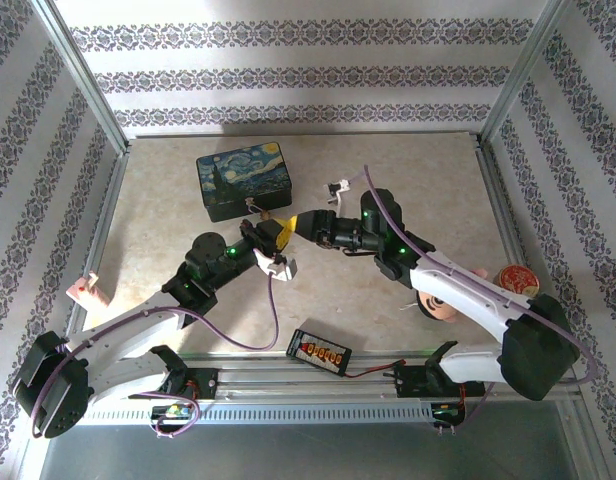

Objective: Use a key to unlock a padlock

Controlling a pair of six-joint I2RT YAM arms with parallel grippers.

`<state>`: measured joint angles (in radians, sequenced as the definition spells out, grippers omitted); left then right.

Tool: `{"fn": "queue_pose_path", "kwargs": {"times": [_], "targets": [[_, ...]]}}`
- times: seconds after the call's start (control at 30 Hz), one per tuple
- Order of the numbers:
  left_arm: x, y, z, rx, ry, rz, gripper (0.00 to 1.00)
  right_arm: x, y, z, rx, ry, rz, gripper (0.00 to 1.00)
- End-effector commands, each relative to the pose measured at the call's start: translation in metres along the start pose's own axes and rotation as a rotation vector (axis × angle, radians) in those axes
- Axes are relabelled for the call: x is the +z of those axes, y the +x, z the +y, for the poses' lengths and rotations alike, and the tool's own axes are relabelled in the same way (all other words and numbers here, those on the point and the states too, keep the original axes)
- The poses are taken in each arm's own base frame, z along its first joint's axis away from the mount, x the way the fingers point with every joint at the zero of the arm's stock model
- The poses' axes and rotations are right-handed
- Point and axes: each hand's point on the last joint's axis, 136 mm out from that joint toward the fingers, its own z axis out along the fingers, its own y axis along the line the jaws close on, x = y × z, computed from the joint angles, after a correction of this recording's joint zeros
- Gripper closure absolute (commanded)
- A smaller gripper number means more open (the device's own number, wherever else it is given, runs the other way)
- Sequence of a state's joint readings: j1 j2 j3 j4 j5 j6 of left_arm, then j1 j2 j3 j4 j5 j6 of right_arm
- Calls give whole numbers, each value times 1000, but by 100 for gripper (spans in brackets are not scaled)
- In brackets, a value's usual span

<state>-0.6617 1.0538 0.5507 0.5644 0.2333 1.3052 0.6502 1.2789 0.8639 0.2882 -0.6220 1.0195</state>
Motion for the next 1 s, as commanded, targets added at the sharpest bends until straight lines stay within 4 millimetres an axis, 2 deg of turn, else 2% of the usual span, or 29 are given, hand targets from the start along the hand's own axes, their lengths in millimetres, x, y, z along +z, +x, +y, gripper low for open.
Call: {"fn": "queue_pose_path", "kwargs": {"times": [0.0, 0.17, 0.33, 0.6, 0.77, 0.93, 0.97], "targets": [[-5, -20, 23, 19, -85, -79, 100, -11, -3, 6, -17, -12, -31, 62], [-5, -21, 25, 21, -89, -85, 100, -18, -3, 3, -15, -7, -41, 67], [-6, -23, 27, 22, -93, -91, 100, -18, -4, 5, -19, -9, -41, 77], [-7, -22, 27, 24, -92, -81, 100, -24, -8, 3, -25, 8, -53, 81], [-7, -21, 26, 24, -89, -77, 100, -27, -9, 0, -22, 22, -57, 94], [-7, -22, 27, 15, -91, -83, 100, -28, -9, 1, -28, 22, -62, 100], [-7, -23, 28, 1, -94, -86, 93, -29, -9, 1, -30, 26, -63, 100]]}}
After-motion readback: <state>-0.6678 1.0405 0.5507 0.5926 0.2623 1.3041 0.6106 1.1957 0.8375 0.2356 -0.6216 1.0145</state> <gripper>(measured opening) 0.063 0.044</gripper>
